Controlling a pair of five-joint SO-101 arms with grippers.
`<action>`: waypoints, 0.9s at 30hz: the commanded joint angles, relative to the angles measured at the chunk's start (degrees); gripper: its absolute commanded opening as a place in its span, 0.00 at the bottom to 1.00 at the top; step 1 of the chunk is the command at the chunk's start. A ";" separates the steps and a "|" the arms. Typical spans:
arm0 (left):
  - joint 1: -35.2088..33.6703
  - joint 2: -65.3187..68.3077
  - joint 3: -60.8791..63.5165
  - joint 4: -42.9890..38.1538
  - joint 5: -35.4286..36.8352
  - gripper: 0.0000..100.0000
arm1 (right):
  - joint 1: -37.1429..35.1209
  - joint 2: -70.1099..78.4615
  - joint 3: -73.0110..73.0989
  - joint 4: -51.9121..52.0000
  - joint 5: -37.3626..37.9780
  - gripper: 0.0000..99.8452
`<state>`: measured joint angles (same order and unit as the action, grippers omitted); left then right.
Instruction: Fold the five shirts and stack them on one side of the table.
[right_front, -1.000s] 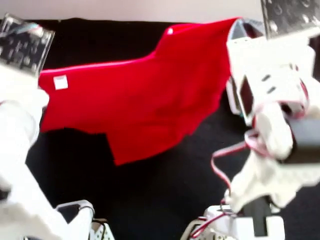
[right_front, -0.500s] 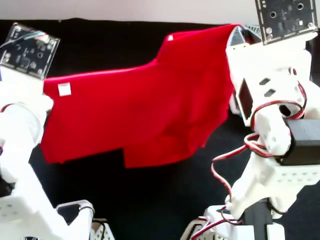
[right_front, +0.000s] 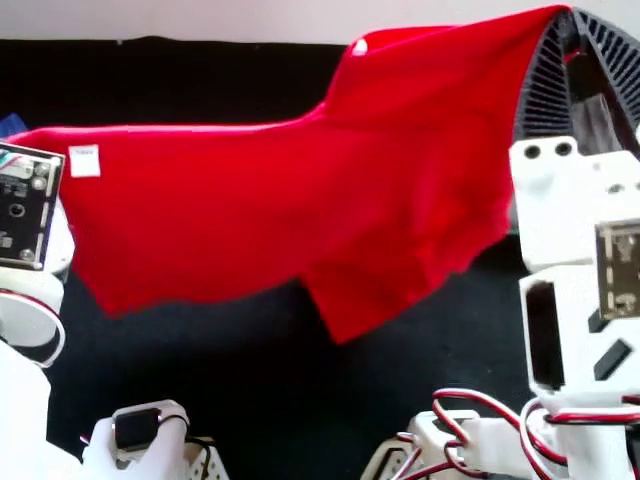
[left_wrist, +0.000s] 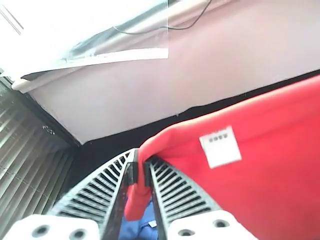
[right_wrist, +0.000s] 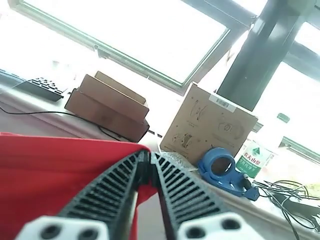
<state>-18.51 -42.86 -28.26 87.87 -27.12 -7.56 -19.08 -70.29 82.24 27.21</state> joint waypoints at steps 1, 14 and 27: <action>0.57 0.22 -0.48 -1.67 0.70 0.01 | 0.92 -0.22 -1.45 -2.24 1.05 0.01; -2.15 -0.13 15.87 -5.71 0.62 0.01 | 0.92 -3.82 -1.10 -13.14 1.05 0.01; -2.07 -0.13 18.68 -3.08 0.35 0.01 | -1.01 -1.10 6.46 9.01 -10.81 0.01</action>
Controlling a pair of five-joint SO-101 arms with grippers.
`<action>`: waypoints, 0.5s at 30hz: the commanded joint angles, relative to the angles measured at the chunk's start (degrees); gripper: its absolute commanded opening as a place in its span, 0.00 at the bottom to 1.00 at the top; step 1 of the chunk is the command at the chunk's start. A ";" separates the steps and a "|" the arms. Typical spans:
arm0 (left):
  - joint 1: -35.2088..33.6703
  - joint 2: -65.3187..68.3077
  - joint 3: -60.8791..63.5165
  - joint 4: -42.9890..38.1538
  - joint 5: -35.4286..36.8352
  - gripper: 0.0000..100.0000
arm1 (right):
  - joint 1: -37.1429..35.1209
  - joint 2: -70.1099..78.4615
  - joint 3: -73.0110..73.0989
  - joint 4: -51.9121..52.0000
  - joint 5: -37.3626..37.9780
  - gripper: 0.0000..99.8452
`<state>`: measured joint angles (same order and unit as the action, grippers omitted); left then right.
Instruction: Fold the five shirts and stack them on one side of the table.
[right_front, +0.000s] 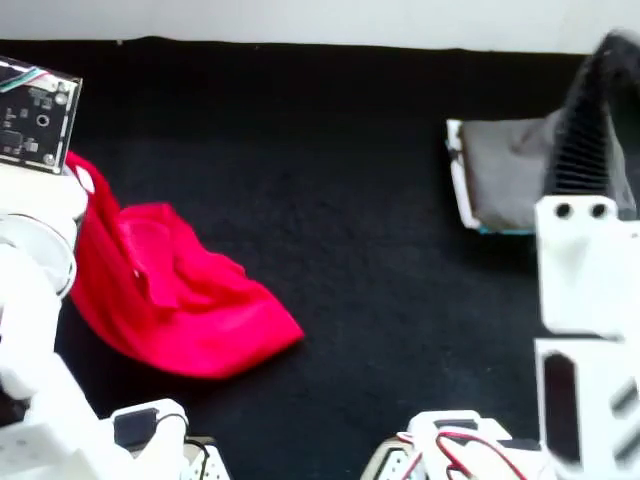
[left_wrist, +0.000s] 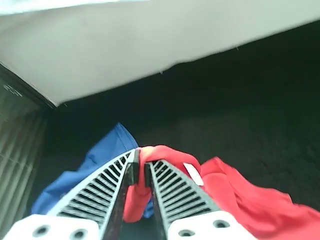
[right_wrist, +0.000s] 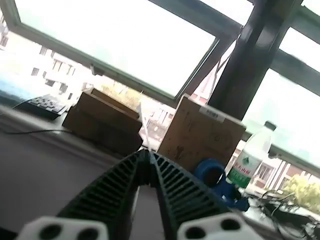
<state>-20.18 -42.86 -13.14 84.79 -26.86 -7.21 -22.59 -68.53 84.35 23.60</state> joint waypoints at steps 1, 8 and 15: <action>-0.40 -0.13 5.85 -0.18 0.09 0.01 | -2.15 3.38 7.78 9.80 -9.76 0.01; -1.80 -0.13 21.32 -3.16 -0.26 0.01 | -12.79 13.41 35.30 15.16 -16.44 0.01; -13.67 -0.13 32.04 -9.32 -5.01 0.01 | -27.30 26.77 52.88 7.96 -17.05 0.16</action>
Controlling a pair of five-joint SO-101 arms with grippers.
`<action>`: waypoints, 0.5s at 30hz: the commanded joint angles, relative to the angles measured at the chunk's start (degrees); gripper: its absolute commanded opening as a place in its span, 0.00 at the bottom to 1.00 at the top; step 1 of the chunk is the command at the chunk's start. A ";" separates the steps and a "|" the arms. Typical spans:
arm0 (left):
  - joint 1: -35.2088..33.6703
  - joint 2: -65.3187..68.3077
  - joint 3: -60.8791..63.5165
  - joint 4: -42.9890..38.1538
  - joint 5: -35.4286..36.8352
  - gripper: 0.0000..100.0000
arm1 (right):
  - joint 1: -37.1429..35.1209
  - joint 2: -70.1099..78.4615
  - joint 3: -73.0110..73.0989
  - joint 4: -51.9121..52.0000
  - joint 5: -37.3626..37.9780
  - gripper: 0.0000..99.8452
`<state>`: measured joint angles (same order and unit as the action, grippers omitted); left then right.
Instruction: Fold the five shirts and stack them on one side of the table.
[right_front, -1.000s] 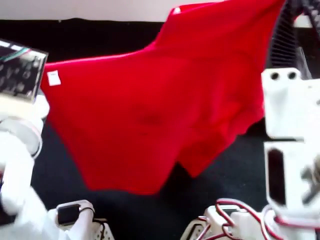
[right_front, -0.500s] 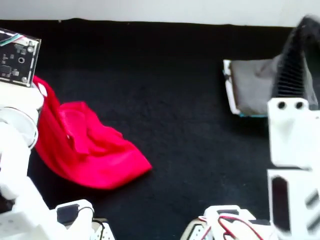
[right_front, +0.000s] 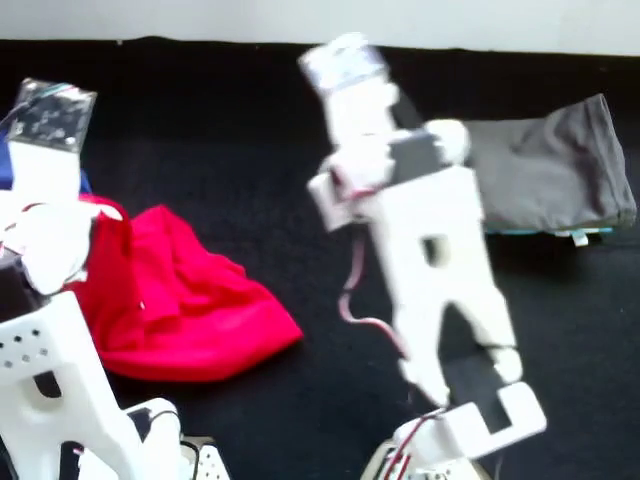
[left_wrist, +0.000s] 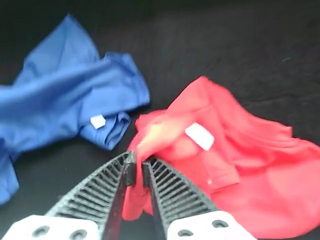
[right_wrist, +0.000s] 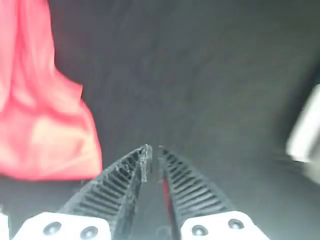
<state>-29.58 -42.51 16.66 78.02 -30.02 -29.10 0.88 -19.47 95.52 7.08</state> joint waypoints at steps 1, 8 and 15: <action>-5.85 -0.48 3.21 -3.08 -2.55 0.01 | -7.16 4.97 4.70 -4.18 -0.53 0.19; -12.00 -0.48 7.96 -3.69 -3.34 0.01 | -19.03 16.04 5.41 -10.95 -0.62 0.24; -12.35 -0.48 10.51 -3.69 -3.34 0.01 | -25.80 23.60 5.32 -17.71 -0.62 0.24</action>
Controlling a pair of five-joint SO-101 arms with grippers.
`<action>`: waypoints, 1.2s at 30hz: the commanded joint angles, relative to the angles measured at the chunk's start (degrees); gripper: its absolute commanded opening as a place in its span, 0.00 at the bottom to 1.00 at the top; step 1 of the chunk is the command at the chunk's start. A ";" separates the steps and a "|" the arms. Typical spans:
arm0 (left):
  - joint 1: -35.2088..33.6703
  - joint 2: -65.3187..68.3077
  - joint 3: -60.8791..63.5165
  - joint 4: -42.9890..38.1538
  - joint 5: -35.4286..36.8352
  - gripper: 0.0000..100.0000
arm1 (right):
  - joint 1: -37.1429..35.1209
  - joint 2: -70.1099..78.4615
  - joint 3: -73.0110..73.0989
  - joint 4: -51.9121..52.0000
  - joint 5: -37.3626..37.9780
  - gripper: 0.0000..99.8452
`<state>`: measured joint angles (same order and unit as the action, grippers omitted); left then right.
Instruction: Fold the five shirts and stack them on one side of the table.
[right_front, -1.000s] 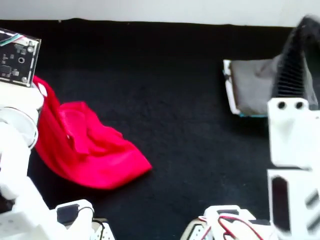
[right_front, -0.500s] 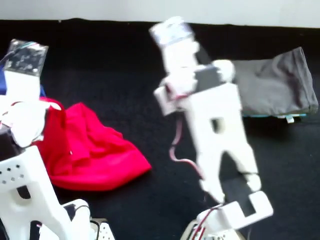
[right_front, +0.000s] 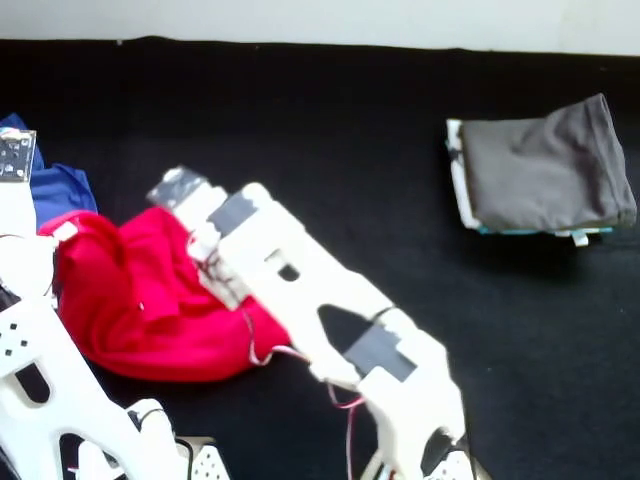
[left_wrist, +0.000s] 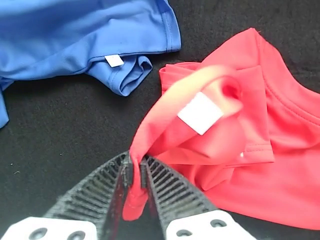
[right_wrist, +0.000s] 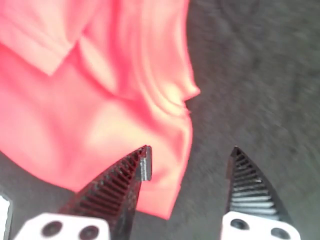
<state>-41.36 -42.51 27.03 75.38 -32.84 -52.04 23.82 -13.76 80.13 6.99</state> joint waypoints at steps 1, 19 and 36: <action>-0.40 -0.48 0.13 -1.05 -0.53 0.01 | -3.65 1.27 -0.40 -3.12 -0.53 0.24; 3.65 -0.48 2.42 -0.53 -0.26 0.01 | 6.55 10.51 -1.10 -6.11 -0.35 0.00; 26.15 -0.31 -10.42 14.86 13.45 0.01 | 41.80 -3.74 -31.43 20.88 8.88 0.01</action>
<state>-20.44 -42.42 23.43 85.85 -21.58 -14.07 25.14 -44.53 100.18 14.81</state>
